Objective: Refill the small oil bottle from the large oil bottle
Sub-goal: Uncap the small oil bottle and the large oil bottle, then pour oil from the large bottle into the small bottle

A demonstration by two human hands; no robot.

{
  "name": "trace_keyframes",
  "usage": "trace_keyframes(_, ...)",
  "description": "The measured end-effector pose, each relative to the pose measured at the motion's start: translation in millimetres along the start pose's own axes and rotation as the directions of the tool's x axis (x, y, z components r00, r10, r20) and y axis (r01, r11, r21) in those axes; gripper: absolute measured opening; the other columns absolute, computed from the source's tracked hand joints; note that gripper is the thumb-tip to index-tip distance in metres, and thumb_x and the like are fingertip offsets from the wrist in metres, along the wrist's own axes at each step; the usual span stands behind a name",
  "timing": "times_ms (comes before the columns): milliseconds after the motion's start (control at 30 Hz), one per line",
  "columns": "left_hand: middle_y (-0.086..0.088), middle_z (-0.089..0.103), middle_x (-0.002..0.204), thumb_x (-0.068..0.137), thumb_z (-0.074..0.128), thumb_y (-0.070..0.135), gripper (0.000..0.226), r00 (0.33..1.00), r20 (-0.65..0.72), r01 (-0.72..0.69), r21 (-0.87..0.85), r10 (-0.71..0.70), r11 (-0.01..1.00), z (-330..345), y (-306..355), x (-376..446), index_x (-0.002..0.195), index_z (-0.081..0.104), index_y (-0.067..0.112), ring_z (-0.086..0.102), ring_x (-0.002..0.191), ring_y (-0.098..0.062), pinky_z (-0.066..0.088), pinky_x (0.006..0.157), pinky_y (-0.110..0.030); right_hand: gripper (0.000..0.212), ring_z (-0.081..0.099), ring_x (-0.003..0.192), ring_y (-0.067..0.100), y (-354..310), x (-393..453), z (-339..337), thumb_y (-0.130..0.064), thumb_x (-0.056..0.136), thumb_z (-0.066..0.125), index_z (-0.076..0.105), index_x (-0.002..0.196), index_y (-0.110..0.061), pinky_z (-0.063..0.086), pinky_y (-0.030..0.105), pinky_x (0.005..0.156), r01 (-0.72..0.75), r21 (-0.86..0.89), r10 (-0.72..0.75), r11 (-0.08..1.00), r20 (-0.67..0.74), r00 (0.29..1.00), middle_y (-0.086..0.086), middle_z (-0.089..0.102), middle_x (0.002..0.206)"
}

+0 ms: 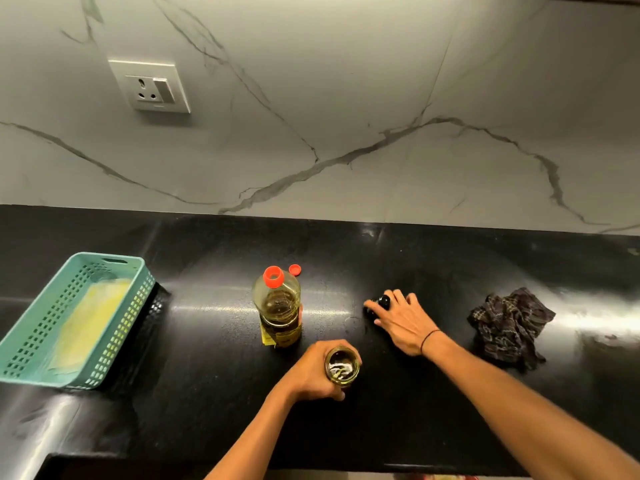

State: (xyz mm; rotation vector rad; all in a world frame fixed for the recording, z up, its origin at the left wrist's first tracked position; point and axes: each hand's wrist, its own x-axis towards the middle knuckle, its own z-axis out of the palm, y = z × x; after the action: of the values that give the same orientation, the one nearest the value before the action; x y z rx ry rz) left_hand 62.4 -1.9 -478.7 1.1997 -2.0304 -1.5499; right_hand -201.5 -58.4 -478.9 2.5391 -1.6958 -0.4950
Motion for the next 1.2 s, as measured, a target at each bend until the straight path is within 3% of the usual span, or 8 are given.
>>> trace_keyframes(133, 0.011, 0.073, 0.116, 0.058, 0.089, 0.015, 0.061, 0.997, -0.055, 0.053, -0.017, -0.054, 0.998, -12, -6, -28, 0.114, 0.072, 0.031, 0.069, 0.118, -0.008, 0.056, 0.107, -0.038, 0.051, 0.030, 0.142, 0.037, -24, 15, -1, -0.044, 0.108, 0.028, 0.019, 0.158, -0.035, 0.030, 0.059, 0.111, -0.147, 0.063, 0.145, 0.987, 0.030, 0.989, 0.018, 0.031, 0.156)
trace_keyframes(233, 0.012, 0.074, 0.114, 0.057, 0.088, 0.011, 0.060, 0.989, -0.113, 0.085, -0.057, -0.091, 0.995, -20, -7, -43, 0.112, 0.073, 0.030, 0.069, 0.115, -0.006, 0.056, 0.102, -0.028, 0.062, -0.001, 0.158, 0.040, -29, 19, -8, -0.047, 0.109, 0.023, -0.008, 0.162, -0.039, 0.006, 0.070, 0.121, -0.162, 0.083, 0.157, 0.983, 0.072, 0.985, 0.020, 0.003, 0.170)
trace_keyframes(300, 0.014, 0.074, 0.113, 0.057, 0.088, 0.012, 0.060, 0.983, -0.150, 0.099, -0.080, -0.110, 0.992, -25, -5, -51, 0.111, 0.073, 0.032, 0.070, 0.114, -0.003, 0.053, 0.097, -0.017, 0.067, -0.009, 0.156, 0.044, -30, 18, -12, -0.050, 0.109, 0.023, -0.022, 0.157, -0.042, 0.004, 0.075, 0.118, -0.164, 0.105, 0.156, 0.981, 0.082, 0.984, 0.021, -0.012, 0.169)
trace_keyframes(600, 0.013, 0.076, 0.112, 0.058, 0.091, 0.015, 0.060, 0.964, -0.218, 0.130, -0.108, -0.151, 0.986, -55, 13, -82, 0.113, 0.073, 0.029, 0.070, 0.113, -0.003, 0.053, 0.102, -0.028, 0.075, -0.004, 0.157, 0.041, -46, -19, -34, -0.061, 0.104, 0.027, -0.026, 0.155, -0.045, 0.010, 0.079, 0.115, -0.278, 0.276, 0.289, 0.920, 0.001, 0.957, 0.016, -0.015, 0.170)
trace_keyframes(767, 0.010, 0.077, 0.115, 0.056, 0.095, 0.025, 0.065, 0.951, -0.279, 0.105, -0.106, -0.131, 0.989, -81, 28, -102, 0.117, 0.072, 0.029, 0.072, 0.113, -0.009, 0.056, 0.106, -0.037, 0.088, 0.035, 0.141, 0.024, -87, -32, -51, -0.065, 0.090, 0.059, 0.017, 0.160, -0.033, 0.033, 0.052, 0.116, -0.191, 0.706, 0.449, 0.682, -0.198, 0.871, 0.002, 0.041, 0.149)
trace_keyframes(900, 0.005, 0.078, 0.112, 0.061, 0.096, 0.019, 0.061, 0.935, -0.345, 0.065, -0.050, -0.078, 0.997, -108, 35, -121, 0.117, 0.072, 0.027, 0.073, 0.111, -0.015, 0.058, 0.103, -0.041, 0.102, 0.036, 0.137, 0.009, -152, -19, -77, -0.068, 0.072, 0.079, 0.026, 0.154, -0.038, 0.037, 0.038, 0.114, 0.013, 0.936, 0.377, 0.352, -0.154, 0.913, -0.015, 0.037, 0.143)
trace_keyframes(1067, 0.003, 0.078, 0.108, 0.064, 0.098, 0.017, 0.055, 0.914, -0.404, 0.028, -0.004, -0.027, 1.000, -138, 40, -147, 0.112, 0.074, 0.028, 0.074, 0.107, -0.019, 0.059, 0.099, -0.044, 0.100, 0.050, 0.124, 0.010, -210, 13, -118, -0.054, 0.064, 0.091, 0.036, 0.145, -0.036, 0.044, 0.019, 0.096, 0.056, 0.994, 0.446, 0.096, -0.093, 0.890, -0.003, 0.045, 0.136)
trace_keyframes(1200, 0.000, 0.079, 0.110, 0.063, 0.100, 0.026, 0.057, 0.888, -0.457, 0.025, -0.031, -0.036, 0.999, -152, 32, -169, 0.114, 0.075, 0.022, 0.074, 0.109, -0.023, 0.059, 0.101, -0.046, 0.084, 0.058, 0.122, 0.023, -218, 30, -131, -0.035, 0.067, 0.095, 0.051, 0.138, -0.021, 0.053, 0.043, 0.103, -0.004, 0.999, 0.556, -0.040, 0.026, 0.830, 0.006, 0.056, 0.133)
